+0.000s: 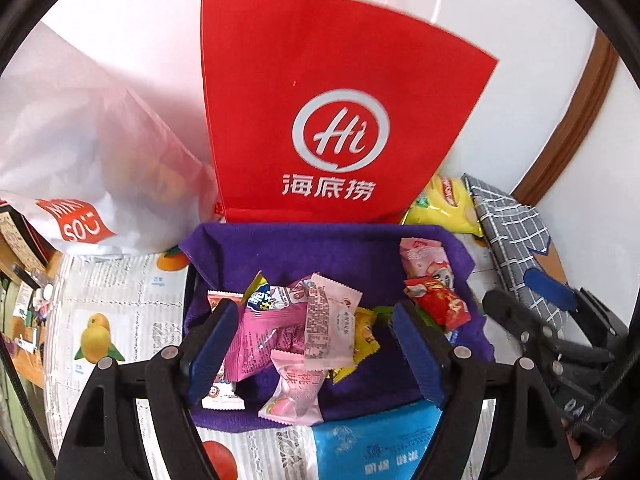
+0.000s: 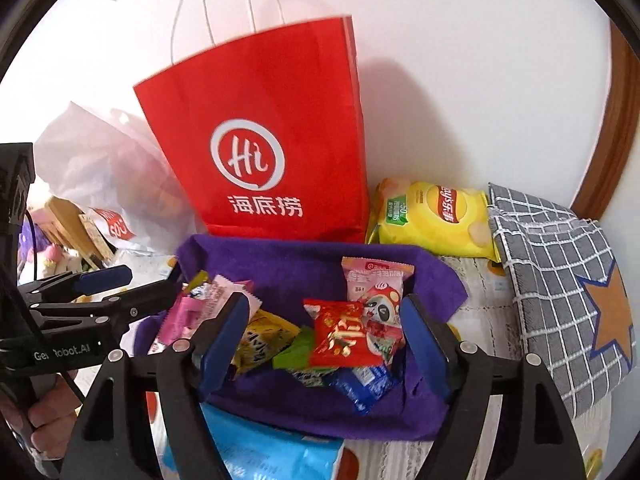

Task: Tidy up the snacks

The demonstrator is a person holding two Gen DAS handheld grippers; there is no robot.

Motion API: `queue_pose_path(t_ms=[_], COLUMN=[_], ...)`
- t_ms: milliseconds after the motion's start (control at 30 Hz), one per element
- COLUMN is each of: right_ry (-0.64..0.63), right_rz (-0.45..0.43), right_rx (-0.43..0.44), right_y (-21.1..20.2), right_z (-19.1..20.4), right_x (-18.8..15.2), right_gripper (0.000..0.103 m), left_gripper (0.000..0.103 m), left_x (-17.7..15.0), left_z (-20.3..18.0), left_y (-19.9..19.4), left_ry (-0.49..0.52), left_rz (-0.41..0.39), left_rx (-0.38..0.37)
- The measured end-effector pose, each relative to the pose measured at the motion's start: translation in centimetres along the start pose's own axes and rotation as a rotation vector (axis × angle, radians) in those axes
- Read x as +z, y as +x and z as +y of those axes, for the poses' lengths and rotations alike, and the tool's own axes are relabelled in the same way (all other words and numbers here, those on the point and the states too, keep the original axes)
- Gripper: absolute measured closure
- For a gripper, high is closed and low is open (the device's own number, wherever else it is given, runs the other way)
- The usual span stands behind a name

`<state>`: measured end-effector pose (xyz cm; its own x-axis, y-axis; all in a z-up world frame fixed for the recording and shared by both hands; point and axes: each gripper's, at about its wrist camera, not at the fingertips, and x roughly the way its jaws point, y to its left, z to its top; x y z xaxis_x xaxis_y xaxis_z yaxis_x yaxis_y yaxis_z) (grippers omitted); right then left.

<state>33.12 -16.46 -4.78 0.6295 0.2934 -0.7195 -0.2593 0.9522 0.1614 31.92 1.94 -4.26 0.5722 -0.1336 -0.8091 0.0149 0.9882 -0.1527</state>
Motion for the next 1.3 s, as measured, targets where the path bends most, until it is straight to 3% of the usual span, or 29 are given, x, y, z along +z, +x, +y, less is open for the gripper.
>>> queue_pose_path(t_ms=[233, 467, 600, 733, 1300], right_ry=[0.001, 0.017, 0.017, 0.027, 0.019], right_rz=[-0.001, -0.029, -0.061, -0.088, -0.184], right_rx=[-0.052, -0.097, -0.08, -0.071, -0.037], right_y=[-3.8, -8.6, -11.6, -13.9, -21.5], right_z=[0.4, 0.9, 1.5, 1.9, 2.7], right_x=[-1.8, -5.3, -7.5, -9.5, -15.6], right_gripper=[0.025, 0.021, 0.015, 0.007, 0.006], left_gripper=[0.023, 0.023, 0.023, 0.016, 0.014], left_x=[-2.0, -5.7, -8.3, -10.3, -17.0], left_z=[-1.3, -1.8, -2.2, -2.4, -5.0], left_y=[-3.5, -8.4, -11.3, -13.2, -20.1], left_ry=[0.051, 0.081, 0.084, 0.062, 0.088], left_rz=[-0.044, -0.137, -0.173, -0.182, -0.288], left_rx=[-0.028, -0.004, 0.014, 0.004, 0.062])
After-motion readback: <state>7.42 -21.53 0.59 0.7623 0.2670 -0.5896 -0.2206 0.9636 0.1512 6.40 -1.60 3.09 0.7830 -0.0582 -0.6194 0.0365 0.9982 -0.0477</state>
